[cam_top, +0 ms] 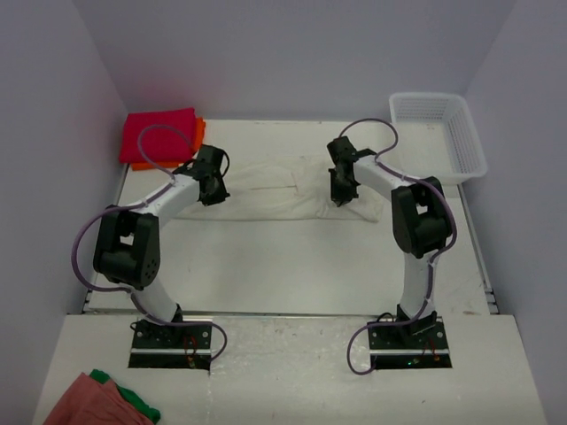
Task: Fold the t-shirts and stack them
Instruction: Fold the other side of the tshirt into a rectangle, then rotate the tshirt 90 degrees
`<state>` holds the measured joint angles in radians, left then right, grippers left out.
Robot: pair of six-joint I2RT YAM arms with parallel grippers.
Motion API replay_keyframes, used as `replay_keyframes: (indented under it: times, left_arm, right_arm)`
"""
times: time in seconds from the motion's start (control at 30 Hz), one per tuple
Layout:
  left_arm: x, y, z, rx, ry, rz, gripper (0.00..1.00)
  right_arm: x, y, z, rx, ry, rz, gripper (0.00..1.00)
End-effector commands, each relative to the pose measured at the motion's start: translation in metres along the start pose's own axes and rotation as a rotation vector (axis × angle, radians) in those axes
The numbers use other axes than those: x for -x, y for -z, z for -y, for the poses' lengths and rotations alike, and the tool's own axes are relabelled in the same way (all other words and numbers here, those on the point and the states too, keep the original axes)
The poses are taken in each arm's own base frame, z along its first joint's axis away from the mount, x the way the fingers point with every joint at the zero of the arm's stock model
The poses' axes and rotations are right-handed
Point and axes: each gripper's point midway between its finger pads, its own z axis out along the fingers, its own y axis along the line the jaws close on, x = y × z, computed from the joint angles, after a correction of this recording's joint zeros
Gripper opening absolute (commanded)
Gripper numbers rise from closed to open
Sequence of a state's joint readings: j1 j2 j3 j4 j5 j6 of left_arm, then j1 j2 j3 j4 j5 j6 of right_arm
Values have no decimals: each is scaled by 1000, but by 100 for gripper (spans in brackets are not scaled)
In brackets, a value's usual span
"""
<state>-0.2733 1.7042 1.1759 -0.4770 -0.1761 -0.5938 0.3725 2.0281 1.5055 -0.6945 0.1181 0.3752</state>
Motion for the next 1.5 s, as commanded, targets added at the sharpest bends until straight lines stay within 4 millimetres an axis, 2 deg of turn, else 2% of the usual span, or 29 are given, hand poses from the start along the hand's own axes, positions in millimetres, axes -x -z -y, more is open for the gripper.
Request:
replay_keyframes:
  times: [0.0,0.17,0.37,0.6,0.73,0.77,0.8,0.87,0.93,1.1,1.27,1.43,1.47]
  left_arm:
    - [3,6,-21,94,24,42,0]
    - [-16,-13,-36,185,1,-29,0]
    - [-41,-32,-52,275,18,-107,0]
    - [-73,-37,-56,264,41,-205,0]
    - [-88,-24,-59,244,74,-226,0]
    - [-101,-21,-62,240,79,-255,0]
    - [-101,-14,-61,220,92,-250,0]
    - [-121,-6,-63,204,110,-297,0]
    - [-128,3,-59,174,133,-309,0]
    - [-157,28,-67,192,120,-357,0]
    - [-179,49,-41,104,27,-353,0]
    - [-205,64,-8,30,-98,-393,0]
    - [-210,65,-4,27,-117,-402,0]
  right_arm:
    - [13,5,-8,28,14,9,0]
    - [9,-2,-10,37,6,-14,0]
    - [-6,-8,-8,35,0,-53,0]
    - [-20,-12,-9,47,-5,-97,0]
    - [-33,-16,-5,36,-9,-128,0]
    - [-32,-13,-5,44,-10,-119,0]
    - [-34,-14,-5,45,-12,-121,0]
    - [-38,-13,-5,44,-20,-135,0]
    - [-38,-12,-4,40,-27,-137,0]
    - [-44,-11,-5,41,-47,-153,0]
    - [-42,-12,-8,49,-49,-169,0]
    - [-31,-14,-19,77,-39,-196,0]
    - [-23,-13,-23,86,-37,-185,0]
